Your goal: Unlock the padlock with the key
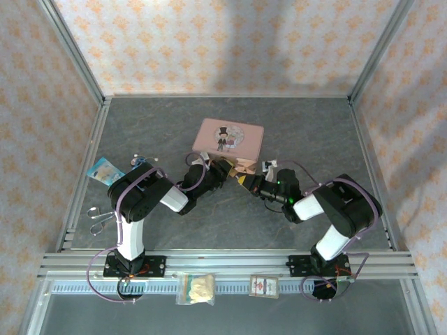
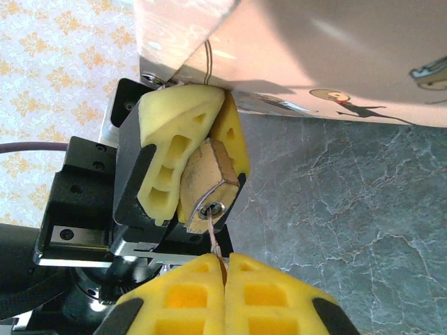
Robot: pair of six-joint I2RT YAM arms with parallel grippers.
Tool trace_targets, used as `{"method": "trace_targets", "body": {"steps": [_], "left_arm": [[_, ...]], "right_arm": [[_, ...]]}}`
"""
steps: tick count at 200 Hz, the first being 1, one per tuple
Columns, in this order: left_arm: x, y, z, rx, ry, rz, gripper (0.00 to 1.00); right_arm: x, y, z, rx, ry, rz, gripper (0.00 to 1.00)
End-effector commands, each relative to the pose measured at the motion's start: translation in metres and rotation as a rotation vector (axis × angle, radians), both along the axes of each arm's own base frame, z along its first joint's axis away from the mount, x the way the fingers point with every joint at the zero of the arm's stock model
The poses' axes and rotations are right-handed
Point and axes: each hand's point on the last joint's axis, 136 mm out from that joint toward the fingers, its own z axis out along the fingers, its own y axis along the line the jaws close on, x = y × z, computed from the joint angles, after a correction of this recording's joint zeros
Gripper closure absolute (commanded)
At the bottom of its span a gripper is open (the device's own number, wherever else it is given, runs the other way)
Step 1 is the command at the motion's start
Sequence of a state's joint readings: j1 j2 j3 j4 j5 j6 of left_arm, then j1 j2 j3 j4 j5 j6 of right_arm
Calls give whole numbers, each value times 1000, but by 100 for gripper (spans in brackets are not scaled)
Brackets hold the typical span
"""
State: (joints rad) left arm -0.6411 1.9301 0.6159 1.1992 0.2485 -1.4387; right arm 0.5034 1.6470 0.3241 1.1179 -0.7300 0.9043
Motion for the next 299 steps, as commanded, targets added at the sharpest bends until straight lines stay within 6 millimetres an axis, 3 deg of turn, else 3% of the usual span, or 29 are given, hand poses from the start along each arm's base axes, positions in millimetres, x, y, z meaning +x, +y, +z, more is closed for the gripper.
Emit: {"method": "trace_targets", "body": {"steps": [1, 59, 90, 153, 211, 240, 254, 262, 284, 299], "left_arm": [[-8, -17, 34, -49, -83, -61, 100], [-33, -25, 35, -68, -80, -132, 100], [-43, -29, 30, -68, -67, -149, 100], [-35, -26, 38, -113, -106, -100, 100], [-36, -26, 39, -108, -122, -94, 100], [-35, -31, 42, -97, -141, -105, 100], [-34, -31, 46, -108, -151, -103, 100], [-32, -30, 32, -88, -125, -92, 100], [-27, -22, 31, -81, -127, -52, 100], [-22, -13, 27, -74, -117, -10, 100]], "right_arm": [[10, 7, 24, 41, -93, 2, 100], [32, 9, 32, 74, -56, -66, 100], [35, 8, 35, 109, -29, -88, 100], [30, 5, 24, 201, 97, -141, 100], [46, 5, 40, 319, 135, -204, 100], [47, 16, 48, 337, 136, -182, 100], [47, 21, 47, 327, 141, -175, 100], [46, 20, 46, 325, 142, -179, 100], [44, 14, 35, 282, 148, -205, 100], [41, 8, 23, 233, 160, -221, 93]]}}
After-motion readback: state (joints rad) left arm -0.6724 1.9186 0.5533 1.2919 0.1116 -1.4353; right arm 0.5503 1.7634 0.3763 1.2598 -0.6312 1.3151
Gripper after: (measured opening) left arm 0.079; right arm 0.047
